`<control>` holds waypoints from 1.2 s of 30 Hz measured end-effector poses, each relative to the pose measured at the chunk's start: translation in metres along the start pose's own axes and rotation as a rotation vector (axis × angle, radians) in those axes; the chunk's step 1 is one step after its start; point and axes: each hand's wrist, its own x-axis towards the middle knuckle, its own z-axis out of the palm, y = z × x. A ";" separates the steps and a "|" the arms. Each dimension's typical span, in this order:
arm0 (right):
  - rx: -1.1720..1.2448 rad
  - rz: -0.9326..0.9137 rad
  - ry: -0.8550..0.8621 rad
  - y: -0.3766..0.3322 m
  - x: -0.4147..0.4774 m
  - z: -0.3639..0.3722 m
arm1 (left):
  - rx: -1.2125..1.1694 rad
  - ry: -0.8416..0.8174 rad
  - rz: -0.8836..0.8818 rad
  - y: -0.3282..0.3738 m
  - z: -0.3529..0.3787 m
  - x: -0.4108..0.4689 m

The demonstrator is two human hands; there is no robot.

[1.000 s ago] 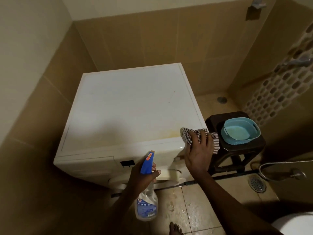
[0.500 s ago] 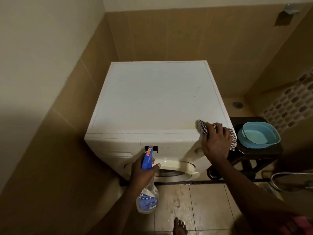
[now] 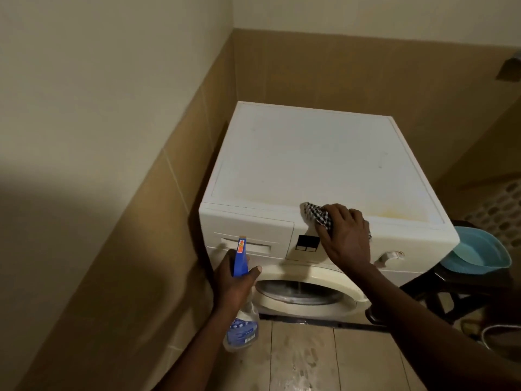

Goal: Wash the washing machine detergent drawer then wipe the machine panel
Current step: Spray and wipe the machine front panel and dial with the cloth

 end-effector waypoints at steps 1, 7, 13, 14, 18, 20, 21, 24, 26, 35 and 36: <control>-0.041 0.001 0.003 -0.001 0.004 0.001 | 0.014 0.015 0.025 -0.001 -0.003 0.002; 0.071 0.064 -0.057 -0.002 0.047 0.013 | 0.000 0.114 0.088 -0.014 -0.019 0.025; 0.131 -0.006 -0.104 0.007 0.072 0.014 | -0.002 0.127 0.231 -0.020 -0.033 0.049; 0.142 -0.003 -0.075 0.008 0.070 0.017 | 0.000 0.138 0.257 -0.021 -0.035 0.052; 0.118 -0.007 -0.007 0.010 0.066 0.028 | 0.021 0.150 0.304 -0.034 -0.039 0.067; 0.137 -0.019 -0.004 0.012 0.066 0.029 | -0.011 0.143 0.357 -0.043 -0.036 0.070; 0.144 -0.023 0.003 0.013 0.067 0.030 | -0.012 0.129 0.393 -0.047 -0.033 0.070; 0.127 -0.018 0.048 0.013 0.068 0.032 | 0.038 0.072 0.496 -0.057 -0.019 0.069; 0.098 -0.004 0.069 0.014 0.068 0.034 | 0.049 0.053 0.548 -0.063 -0.009 0.067; 0.065 -0.001 0.157 0.010 0.060 0.035 | 0.047 -0.108 0.694 -0.062 0.044 0.049; 0.068 0.012 0.159 0.009 0.059 0.035 | 0.048 -0.128 0.688 -0.063 0.048 0.048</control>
